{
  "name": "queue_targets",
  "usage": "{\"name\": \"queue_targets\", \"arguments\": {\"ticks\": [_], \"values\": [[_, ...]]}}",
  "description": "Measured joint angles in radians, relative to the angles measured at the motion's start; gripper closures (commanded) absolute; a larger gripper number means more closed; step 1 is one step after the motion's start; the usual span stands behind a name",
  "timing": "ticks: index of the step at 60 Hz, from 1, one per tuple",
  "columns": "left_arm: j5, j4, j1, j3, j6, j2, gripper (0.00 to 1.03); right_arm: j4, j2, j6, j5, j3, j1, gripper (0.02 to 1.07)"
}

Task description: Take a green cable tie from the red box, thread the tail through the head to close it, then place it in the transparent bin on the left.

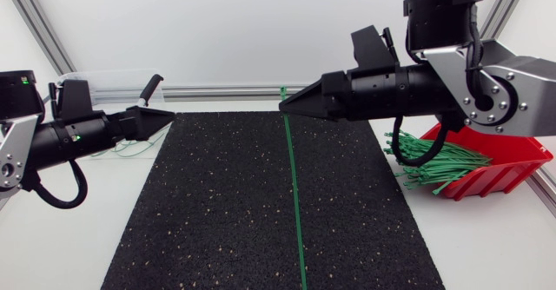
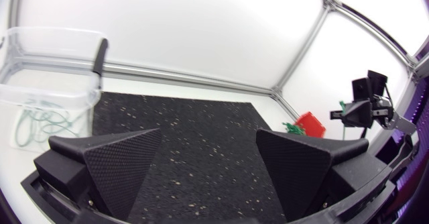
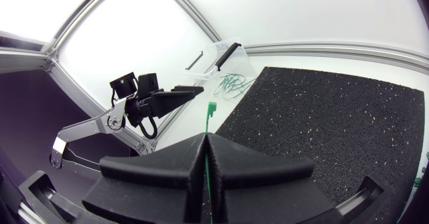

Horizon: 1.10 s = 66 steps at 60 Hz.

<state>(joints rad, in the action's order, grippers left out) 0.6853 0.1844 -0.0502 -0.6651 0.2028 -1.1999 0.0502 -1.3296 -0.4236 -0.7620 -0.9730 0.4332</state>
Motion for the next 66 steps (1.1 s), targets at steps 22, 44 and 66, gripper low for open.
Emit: {"name": "queue_targets", "arguments": {"ticks": [22,44,66], "values": [[0.34,-0.014,0.197,-0.005,0.04,-0.002,0.04,-0.077,-0.089,-0.058,-0.109,-0.002,-0.076,1.02],[0.42,0.068,0.385,-0.087,0.14,-0.053,0.04,-0.157,-0.098,-0.158,-0.166,0.0,-0.074,1.02],[0.444,0.203,0.458,-0.152,0.252,-0.206,0.05,-0.186,-0.098,-0.214,-0.215,0.019,-0.074,1.02]]}}
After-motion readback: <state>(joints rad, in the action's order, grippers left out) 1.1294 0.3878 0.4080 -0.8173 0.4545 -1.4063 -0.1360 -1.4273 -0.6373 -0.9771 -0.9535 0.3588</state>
